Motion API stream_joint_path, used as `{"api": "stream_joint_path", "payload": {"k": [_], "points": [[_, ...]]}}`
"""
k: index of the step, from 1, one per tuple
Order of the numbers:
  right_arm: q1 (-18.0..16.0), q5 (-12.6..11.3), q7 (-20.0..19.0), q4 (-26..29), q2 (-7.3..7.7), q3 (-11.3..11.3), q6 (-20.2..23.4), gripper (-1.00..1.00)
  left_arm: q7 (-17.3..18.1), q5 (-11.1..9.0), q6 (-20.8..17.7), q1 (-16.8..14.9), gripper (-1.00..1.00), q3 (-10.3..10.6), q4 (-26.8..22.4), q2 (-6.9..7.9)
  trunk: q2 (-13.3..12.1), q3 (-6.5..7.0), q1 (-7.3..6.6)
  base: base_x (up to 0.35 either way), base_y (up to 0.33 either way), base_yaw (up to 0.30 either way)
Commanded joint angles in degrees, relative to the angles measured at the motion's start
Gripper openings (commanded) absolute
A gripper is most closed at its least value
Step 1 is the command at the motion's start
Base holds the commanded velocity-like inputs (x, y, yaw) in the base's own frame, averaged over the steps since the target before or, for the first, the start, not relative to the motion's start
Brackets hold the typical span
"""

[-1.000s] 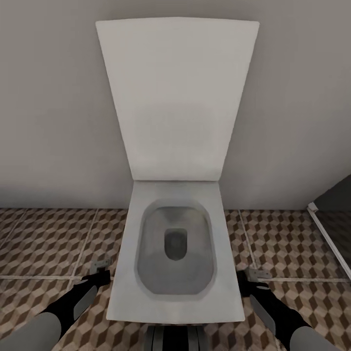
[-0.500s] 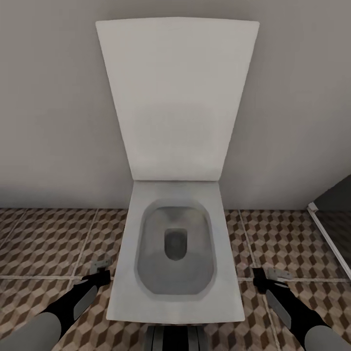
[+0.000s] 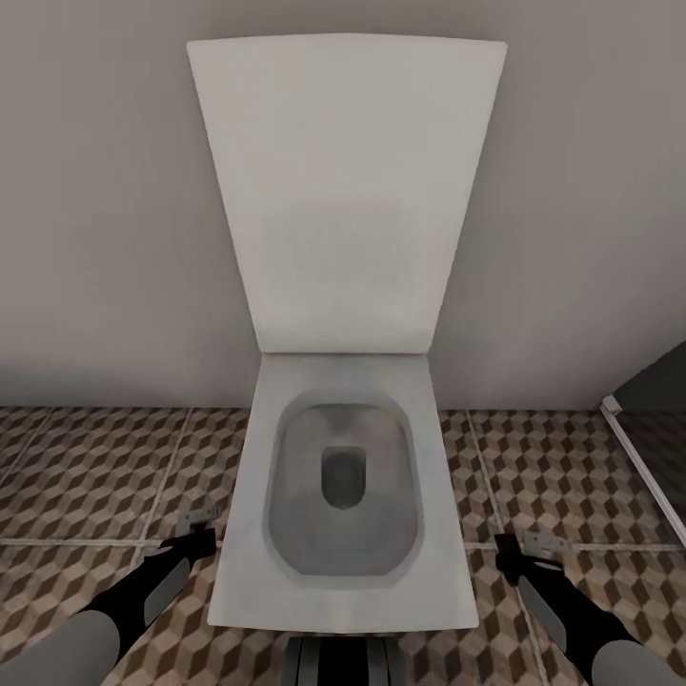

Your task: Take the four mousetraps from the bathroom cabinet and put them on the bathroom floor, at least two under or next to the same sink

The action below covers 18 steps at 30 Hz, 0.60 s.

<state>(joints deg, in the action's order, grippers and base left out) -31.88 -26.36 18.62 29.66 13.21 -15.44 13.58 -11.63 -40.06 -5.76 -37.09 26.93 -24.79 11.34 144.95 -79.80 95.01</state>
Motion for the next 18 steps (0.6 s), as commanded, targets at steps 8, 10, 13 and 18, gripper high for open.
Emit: {"api": "stream_joint_path", "payload": {"k": [8, 10, 13, 18], "points": [[0.0, 0.7, 0.4, -0.6, -0.02, -0.5, -1.2, -1.0, -0.5, -0.4, -0.2, 0.0, -1.0, 0.5, -0.2, 0.08, 0.1, -0.71, 0.07, 0.0, 0.0, 0.0], [0.0, 0.7, 0.4, -0.6, -0.02, -0.5, -1.2, -1.0, -0.5, -0.4, -0.2, 0.0, -1.0, 0.5, -0.2, 0.08, 0.1, -1.15, 0.12, 0.0, 0.0, 0.0], [0.0, 0.8, 0.4, -0.6, -0.02, -0.5, -1.2, -1.0, -0.5, -0.4, -0.2, 0.0, -1.0, 0.5, -0.2, 0.08, 0.1, -1.81, 0.2, 0.0, 0.0, 0.0], [0.0, 0.8, 0.4, -0.6, -0.1, -0.5, -1.3, -1.0, -0.5, -0.4, -0.2, 0.0, -1.0, 0.5, -0.2, 0.08, 0.1, -1.81, 0.2, 0.0, 0.0, 0.0]]}}
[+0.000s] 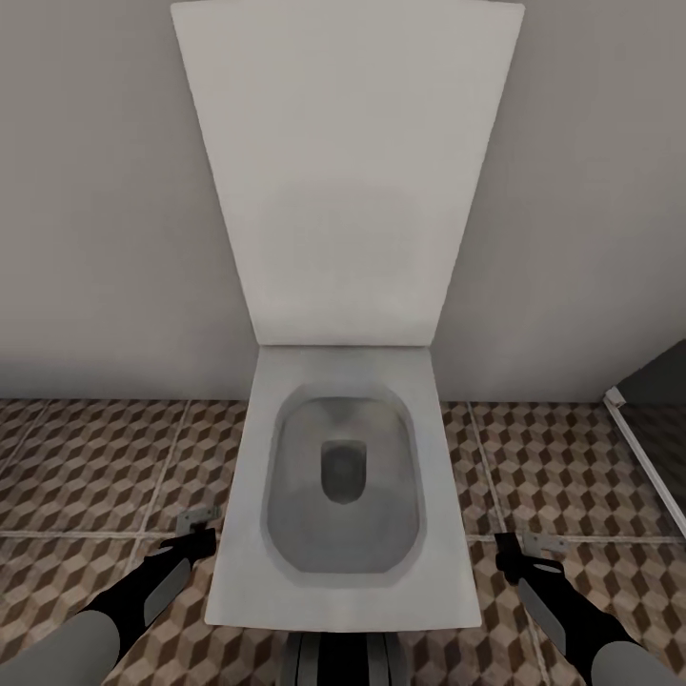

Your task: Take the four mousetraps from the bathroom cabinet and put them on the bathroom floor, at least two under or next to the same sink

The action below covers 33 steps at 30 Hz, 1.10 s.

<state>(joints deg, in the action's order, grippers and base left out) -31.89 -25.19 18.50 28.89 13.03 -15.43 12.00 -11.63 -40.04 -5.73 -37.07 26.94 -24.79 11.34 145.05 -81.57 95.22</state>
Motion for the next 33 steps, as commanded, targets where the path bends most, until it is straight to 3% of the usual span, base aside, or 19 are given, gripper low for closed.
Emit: {"api": "stream_joint_path", "payload": {"k": [1, 15, 22, 33], "points": [[0.0, -0.4, 0.5, 0.1, 0.08, -0.5, 0.3, -1.0, -0.5, -0.4, -0.2, 0.0, -1.0, 0.5, -0.2, 0.08, 0.0, -0.04, -0.01, 0.0, 0.0, 0.0], [0.0, -0.4, 0.4, 0.2, 0.07, -0.5, 0.3, -1.0, -0.3, -0.3, 0.4, -0.1, -1.0, 0.3, -0.2, 0.2, 0.0, -0.04, -0.01, 0.0, 0.0, 0.0], [0.0, -0.4, 0.0, 0.9, 0.15, -0.5, 0.4, -1.0, -0.3, -0.4, 6.9, -0.1, -1.0, 0.3, 0.0, 0.42, 0.0, -0.04, -0.01, 0.0, 0.0, 0.0], [0.0, -0.3, -0.1, 1.2, 0.11, -0.5, 0.5, -1.0, -0.3, -0.1, 8.1, -0.1, -1.0, 0.3, 1.0, 0.52, 0.0, -0.04, -0.01, 0.0, 0.0, 0.0]]}}
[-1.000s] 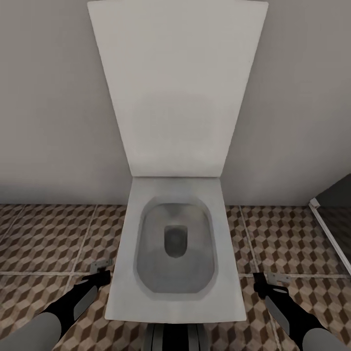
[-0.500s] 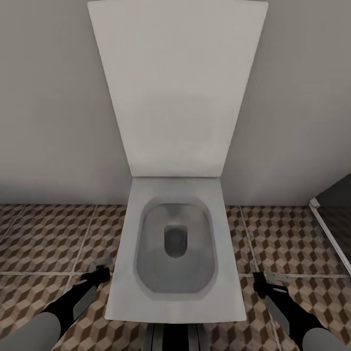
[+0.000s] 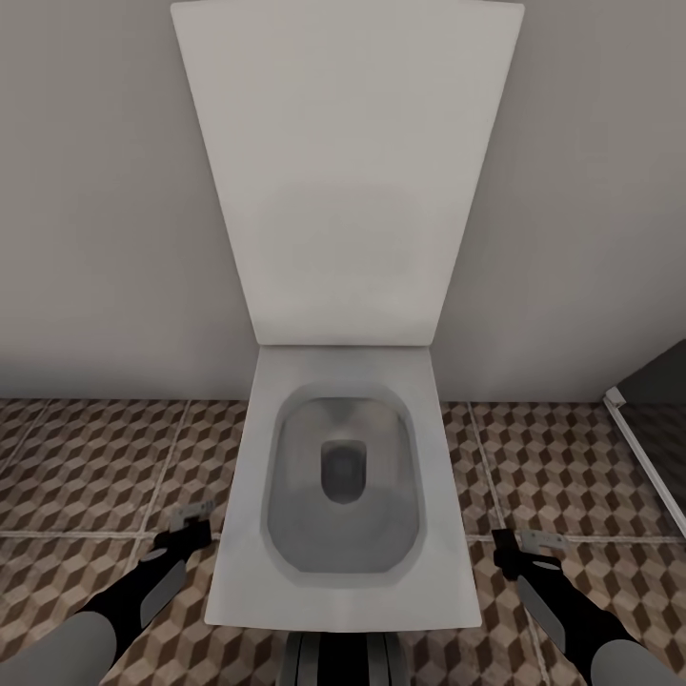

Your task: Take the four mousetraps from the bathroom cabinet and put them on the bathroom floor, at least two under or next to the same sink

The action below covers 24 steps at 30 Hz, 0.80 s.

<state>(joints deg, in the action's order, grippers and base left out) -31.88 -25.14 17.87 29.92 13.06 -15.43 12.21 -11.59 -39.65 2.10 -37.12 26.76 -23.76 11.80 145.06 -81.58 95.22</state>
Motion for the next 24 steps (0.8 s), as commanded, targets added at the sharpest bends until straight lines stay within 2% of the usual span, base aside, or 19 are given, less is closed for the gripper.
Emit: {"api": "stream_joint_path", "payload": {"k": [1, 24], "points": [[0.0, -0.4, 0.5, 0.1, 0.08, -0.5, 0.3, -1.0, -0.4, -0.5, 0.2, 0.0, -1.0, 0.5, 0.0, 0.06, 0.0, -0.04, -0.01, 0.0, 0.0, 0.0], [0.0, -0.4, 0.5, 0.1, -0.05, -0.6, 0.3, -1.0, -0.4, -0.3, -0.1, 0.0, -1.0, 0.5, 0.2, -0.37, 0.0, -0.04, -0.01, 0.0, 0.0, 0.0]]}}
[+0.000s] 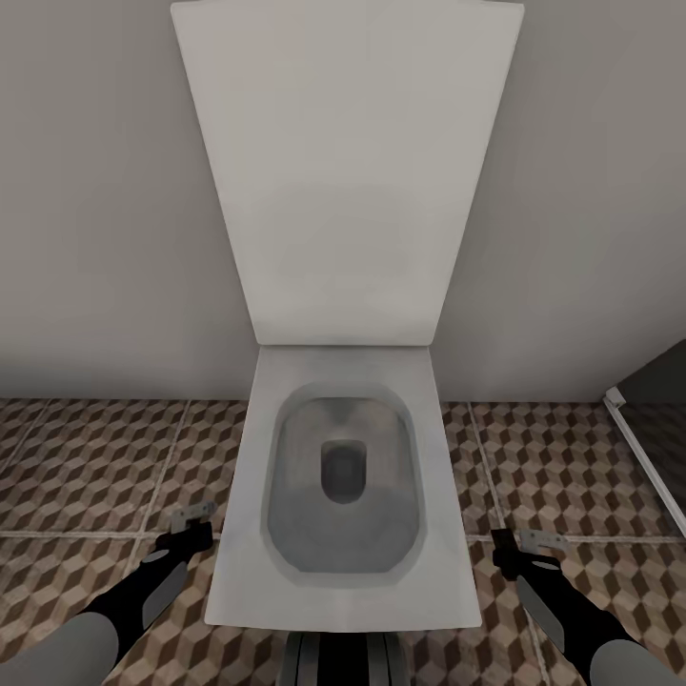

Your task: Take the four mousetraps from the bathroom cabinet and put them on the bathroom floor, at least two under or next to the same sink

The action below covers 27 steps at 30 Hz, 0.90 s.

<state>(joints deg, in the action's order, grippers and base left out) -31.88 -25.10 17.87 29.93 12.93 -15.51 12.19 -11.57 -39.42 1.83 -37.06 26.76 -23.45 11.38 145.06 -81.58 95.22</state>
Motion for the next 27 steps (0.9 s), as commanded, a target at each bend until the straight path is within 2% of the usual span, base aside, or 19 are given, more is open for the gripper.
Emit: {"api": "stream_joint_path", "payload": {"k": [1, 10, 22, 27], "points": [[0.0, -0.4, 0.5, 0.1, 0.08, -0.5, 0.3, -1.0, -0.3, -0.5, 0.2, 0.0, -1.0, 0.5, -0.1, 0.05, 0.0, -0.04, -0.01, 0.0, 0.0, 0.0], [0.0, -0.4, 0.5, 0.1, 0.08, -0.6, 0.3, -1.0, -0.4, -0.4, 0.3, 0.0, -1.0, 0.6, -0.3, -0.04, 0.0, -0.04, -0.01, 0.0, 0.0, 0.0], [0.0, -0.4, 0.5, 0.1, 0.08, -0.6, 0.3, -1.0, -0.3, -0.3, 0.5, 0.0, -1.0, 0.7, -0.5, -0.04, 0.2, -2.7, 0.3, 0.0, 0.0, 0.0], [0.0, -0.4, 0.5, 0.1, 0.08, -0.6, 0.3, -1.0, -0.4, -0.3, 0.7, 0.0, -1.0, 0.7, -0.9, -0.04, 0.2, -2.7, 0.3, 0.0, 0.0, 0.0]]}}
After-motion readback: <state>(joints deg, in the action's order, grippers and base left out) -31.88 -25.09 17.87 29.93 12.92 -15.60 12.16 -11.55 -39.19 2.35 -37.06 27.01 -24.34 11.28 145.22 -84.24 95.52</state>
